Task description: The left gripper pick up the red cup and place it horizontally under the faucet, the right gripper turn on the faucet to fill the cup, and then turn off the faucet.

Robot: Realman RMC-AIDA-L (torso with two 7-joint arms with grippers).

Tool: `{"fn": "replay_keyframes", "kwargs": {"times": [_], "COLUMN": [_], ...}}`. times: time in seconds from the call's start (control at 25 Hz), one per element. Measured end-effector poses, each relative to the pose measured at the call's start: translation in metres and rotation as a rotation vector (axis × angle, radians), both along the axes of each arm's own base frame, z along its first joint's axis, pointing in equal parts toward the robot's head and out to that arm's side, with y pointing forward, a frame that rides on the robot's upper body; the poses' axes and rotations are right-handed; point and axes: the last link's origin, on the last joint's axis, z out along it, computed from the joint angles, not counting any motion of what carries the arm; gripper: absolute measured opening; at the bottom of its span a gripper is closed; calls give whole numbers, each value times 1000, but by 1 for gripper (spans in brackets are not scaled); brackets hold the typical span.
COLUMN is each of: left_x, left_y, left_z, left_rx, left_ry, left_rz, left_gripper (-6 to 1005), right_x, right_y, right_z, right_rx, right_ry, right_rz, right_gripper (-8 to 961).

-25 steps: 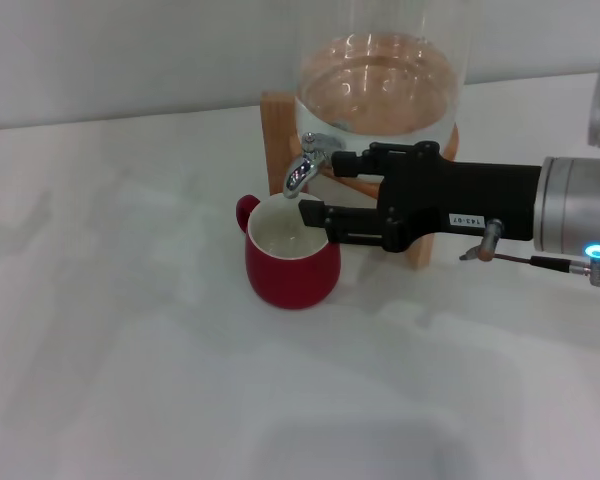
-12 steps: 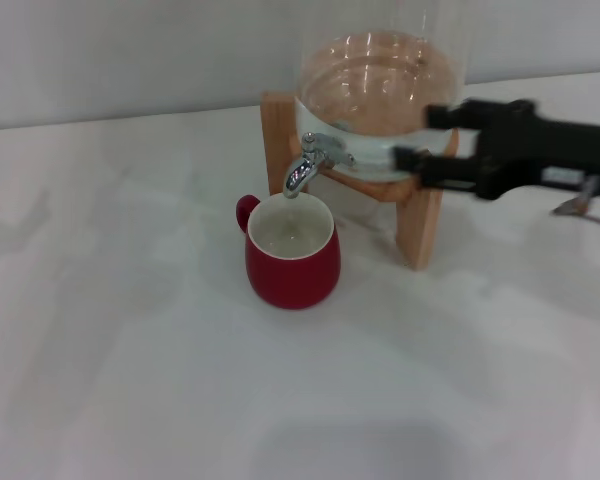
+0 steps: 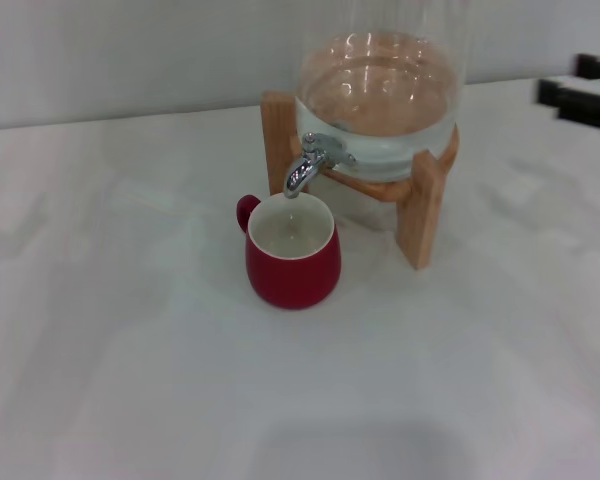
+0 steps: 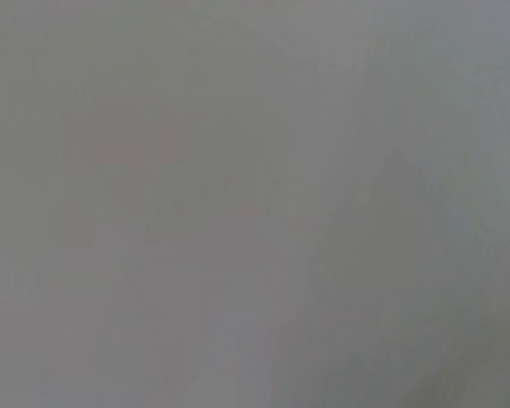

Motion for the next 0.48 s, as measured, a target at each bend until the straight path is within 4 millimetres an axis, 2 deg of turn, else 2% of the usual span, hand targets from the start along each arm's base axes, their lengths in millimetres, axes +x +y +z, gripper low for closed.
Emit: {"fn": "replay_keyframes", "kwargs": {"times": [0.24, 0.48], "left_x": [-10, -17], "left_y": [-10, -18], "left_z": [-6, -11], "left_rx": [-24, -47], "left_ry": [-29, -52], "left_rz": [21, 34], "left_gripper": [888, 888], "right_x": [46, 69], "right_y": [3, 1], "right_z": [22, 36], "right_rx": [92, 157], "right_ry": [32, 40], "right_rz": [-97, -155], "right_gripper": [728, 726]}}
